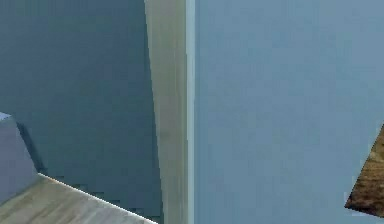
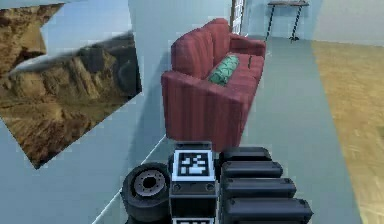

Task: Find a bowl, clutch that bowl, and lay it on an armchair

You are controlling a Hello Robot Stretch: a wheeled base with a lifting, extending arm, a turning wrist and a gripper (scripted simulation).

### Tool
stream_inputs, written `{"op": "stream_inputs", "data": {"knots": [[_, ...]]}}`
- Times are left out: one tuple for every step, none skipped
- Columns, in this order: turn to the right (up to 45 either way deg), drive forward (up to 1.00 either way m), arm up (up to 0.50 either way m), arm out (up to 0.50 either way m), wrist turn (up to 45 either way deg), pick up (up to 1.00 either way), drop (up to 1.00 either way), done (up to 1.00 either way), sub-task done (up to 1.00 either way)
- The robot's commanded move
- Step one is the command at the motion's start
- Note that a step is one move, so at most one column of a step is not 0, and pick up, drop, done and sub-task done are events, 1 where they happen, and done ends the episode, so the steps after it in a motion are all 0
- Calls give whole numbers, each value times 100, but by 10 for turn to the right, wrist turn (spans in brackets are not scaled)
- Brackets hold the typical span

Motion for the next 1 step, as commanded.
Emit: {"op": "stream_inputs", "data": {"knots": [[-150,0,0,0,0,0,0,0,0]]}}
